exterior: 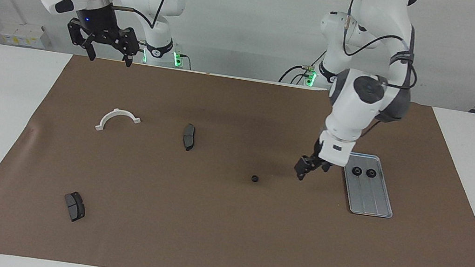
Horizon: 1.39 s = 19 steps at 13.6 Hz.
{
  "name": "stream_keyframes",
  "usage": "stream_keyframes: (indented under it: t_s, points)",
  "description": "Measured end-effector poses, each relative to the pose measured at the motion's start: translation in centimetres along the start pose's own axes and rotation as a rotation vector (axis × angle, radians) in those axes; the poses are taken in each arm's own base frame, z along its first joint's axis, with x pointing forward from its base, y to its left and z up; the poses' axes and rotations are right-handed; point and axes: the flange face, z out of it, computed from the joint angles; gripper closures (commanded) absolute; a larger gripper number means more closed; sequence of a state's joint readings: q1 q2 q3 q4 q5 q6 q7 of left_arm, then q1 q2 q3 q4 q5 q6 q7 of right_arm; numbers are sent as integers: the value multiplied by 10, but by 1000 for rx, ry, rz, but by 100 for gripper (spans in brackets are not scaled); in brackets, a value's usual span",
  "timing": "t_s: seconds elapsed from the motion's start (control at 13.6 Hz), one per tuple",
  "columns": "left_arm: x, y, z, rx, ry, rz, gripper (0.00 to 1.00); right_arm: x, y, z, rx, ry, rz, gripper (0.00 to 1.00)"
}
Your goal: Place bearing gear from tray to pile
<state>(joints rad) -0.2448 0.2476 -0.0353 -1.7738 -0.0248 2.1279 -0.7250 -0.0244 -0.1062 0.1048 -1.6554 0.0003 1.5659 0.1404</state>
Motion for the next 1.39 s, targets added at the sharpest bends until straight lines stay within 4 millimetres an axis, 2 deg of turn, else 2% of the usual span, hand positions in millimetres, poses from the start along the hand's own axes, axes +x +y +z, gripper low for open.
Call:
stream_keyframes:
  t_s: [0.15, 0.29, 0.51, 0.73, 0.88, 0.95, 1.1, 1.17, 1.39]
  points:
    - [30, -42, -1, 20, -11, -53, 0, -1, -9, 2, 3, -3, -19, 0]
    - [46, -76, 9, 39, -28, -87, 0, 1, -32, 8, 13, 7, -64, 0]
    - [54, -128, 34, 75, -72, -113, 0, 14, -66, 26, 29, 40, -121, 0]
    - [49, -183, 55, 89, -85, -179, 0, 26, -96, 34, 54, 36, -137, 0]
    - [37, -196, 65, 83, -66, -249, 0, 41, -133, 43, 66, 30, -97, 0]
    - [30, -197, 71, 78, -53, -288, 7, 50, -157, 55, 64, 20, -96, 0]
    - [16, -195, 82, 74, -46, -322, 26, 65, -209, 90, 31, 14, -105, 0]
    - [12, -196, 86, 72, -43, -327, 31, 70, -234, 107, 18, 23, -106, 0]
    - [4, -200, 98, 72, -41, -333, 35, 75, -303, 162, 0, 62, -133, 0]
